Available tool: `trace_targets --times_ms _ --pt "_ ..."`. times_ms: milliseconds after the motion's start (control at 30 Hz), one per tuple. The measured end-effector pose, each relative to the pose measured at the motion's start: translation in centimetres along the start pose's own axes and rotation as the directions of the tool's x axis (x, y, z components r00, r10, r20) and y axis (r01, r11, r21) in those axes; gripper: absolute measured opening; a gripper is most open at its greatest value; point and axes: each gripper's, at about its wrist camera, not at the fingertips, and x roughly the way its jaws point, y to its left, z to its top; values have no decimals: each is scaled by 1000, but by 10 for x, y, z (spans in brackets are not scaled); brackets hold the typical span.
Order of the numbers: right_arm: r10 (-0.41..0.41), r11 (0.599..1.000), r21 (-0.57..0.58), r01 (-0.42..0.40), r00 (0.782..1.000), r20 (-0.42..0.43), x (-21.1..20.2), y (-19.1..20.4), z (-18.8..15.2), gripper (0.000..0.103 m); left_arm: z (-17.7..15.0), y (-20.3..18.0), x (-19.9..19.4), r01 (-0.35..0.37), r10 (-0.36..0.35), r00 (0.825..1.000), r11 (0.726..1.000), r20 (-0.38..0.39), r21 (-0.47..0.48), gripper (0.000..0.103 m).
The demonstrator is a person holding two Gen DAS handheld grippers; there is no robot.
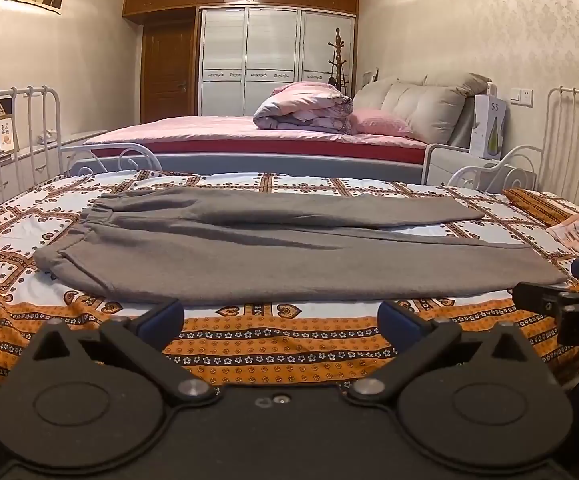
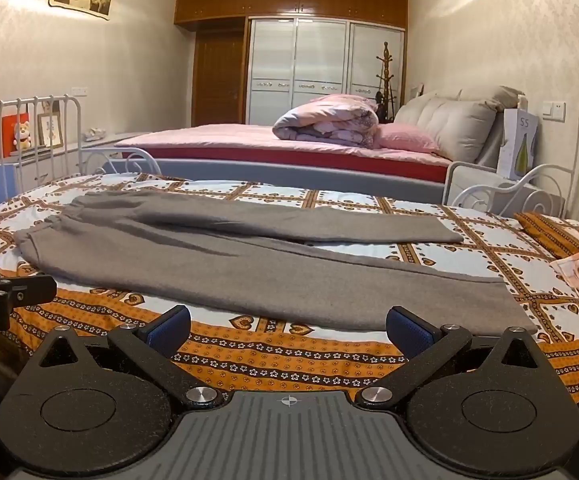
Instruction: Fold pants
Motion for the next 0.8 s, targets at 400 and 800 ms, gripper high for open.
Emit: trace_targets --times_ms 400,800 --pt "1 1000 0 -1 1000 3 -2 0 1 103 0 -2 -1 2 -2 1000 1000 4 12 97" --pt "0 1000 3 0 1000 5 -1 0 -1 103 -1 -3 -3 0 0 1000 1000 2 15 97"
